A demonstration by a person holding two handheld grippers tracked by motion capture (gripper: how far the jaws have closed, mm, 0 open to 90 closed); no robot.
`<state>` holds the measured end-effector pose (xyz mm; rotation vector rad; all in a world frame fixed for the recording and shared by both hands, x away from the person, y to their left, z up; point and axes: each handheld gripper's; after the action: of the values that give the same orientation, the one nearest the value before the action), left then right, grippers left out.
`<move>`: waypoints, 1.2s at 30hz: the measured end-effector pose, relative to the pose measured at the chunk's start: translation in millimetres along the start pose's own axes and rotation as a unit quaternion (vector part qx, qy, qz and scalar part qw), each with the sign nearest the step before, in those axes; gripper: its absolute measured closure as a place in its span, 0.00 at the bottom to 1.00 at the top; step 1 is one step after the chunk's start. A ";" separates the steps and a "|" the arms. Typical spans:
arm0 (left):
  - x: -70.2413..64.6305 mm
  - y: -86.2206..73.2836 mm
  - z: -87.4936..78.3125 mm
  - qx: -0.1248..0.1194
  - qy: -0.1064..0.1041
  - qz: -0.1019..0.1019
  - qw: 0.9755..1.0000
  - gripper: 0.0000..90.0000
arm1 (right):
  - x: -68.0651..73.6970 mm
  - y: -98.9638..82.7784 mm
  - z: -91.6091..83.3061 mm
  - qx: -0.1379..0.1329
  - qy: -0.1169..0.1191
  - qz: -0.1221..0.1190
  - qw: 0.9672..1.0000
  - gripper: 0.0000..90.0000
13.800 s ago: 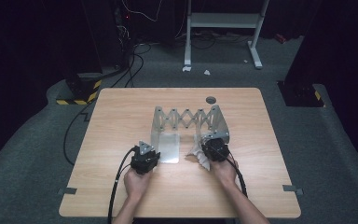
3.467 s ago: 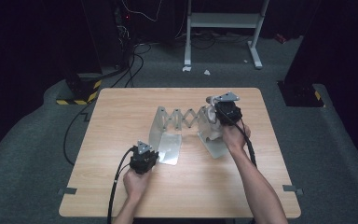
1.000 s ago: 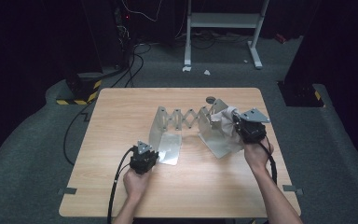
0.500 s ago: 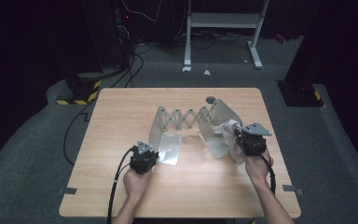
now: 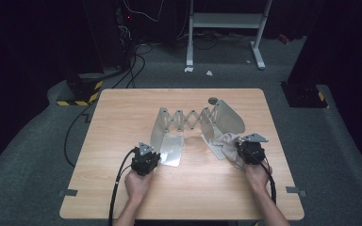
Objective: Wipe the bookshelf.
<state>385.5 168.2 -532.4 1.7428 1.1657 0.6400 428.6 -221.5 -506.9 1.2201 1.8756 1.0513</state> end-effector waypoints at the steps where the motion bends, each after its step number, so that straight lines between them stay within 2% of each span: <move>1: 0.0 0.0 0.0 0.000 0.000 0.000 1.000 0.91 | -1.0 -2.9 1.7 0.004 0.002 0.003 1.000 0.92; 5: -0.2 0.0 0.0 0.000 0.001 0.002 1.000 0.91 | -2.1 -12.5 5.2 0.015 0.007 0.015 1.000 0.92; 11: -0.4 0.0 0.1 -0.001 0.001 0.002 1.000 0.91 | 5.9 -16.8 2.3 0.020 0.025 0.009 0.999 0.92; 15: -0.4 0.0 0.0 0.000 0.002 0.002 1.000 0.91 | 21.2 -17.9 -0.2 0.017 0.054 0.005 0.998 0.92; 20: -0.3 0.0 0.0 0.000 0.001 0.002 1.000 0.91 | 41.5 -15.6 -0.9 0.018 0.080 -0.016 0.997 0.92; 21: -0.3 0.0 0.0 0.000 0.001 0.002 1.000 0.91 | 41.5 -15.6 -0.9 0.018 0.080 -0.016 0.997 0.92; 22: -0.3 0.0 0.0 0.000 0.001 0.002 1.000 0.91 | 49.3 -14.5 -0.6 0.018 0.089 -0.025 0.996 0.92; 23: -0.3 0.0 0.0 0.000 0.001 0.002 1.000 0.91 | 49.3 -14.5 -0.6 0.018 0.089 -0.025 0.996 0.92; 24: -0.3 0.0 0.1 0.000 0.001 0.002 1.000 0.91 | 57.3 -12.6 0.9 0.019 0.097 -0.031 0.995 0.92; 31: 0.0 0.0 0.0 0.000 0.000 0.001 1.000 0.91 | 79.4 -3.0 11.5 0.019 0.116 -0.049 0.992 0.92; 35: 0.0 0.0 0.0 0.000 0.000 0.001 1.000 0.91 | 88.9 3.1 16.6 0.019 0.124 -0.051 0.991 0.92; 36: 0.0 0.0 0.0 0.000 0.000 0.000 1.000 0.91 | 95.0 8.2 18.6 0.015 0.130 -0.051 0.990 0.92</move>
<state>385.5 168.2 -532.4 1.7436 1.1663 0.6395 414.4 -126.0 -517.4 1.0309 2.1350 1.1749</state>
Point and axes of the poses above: each handheld gripper's, and its own axes: z roughly forward along the jaws, y roughly out of its top, x roughly to its left, and after that the axes turned 13 degrees about -x, right-handed
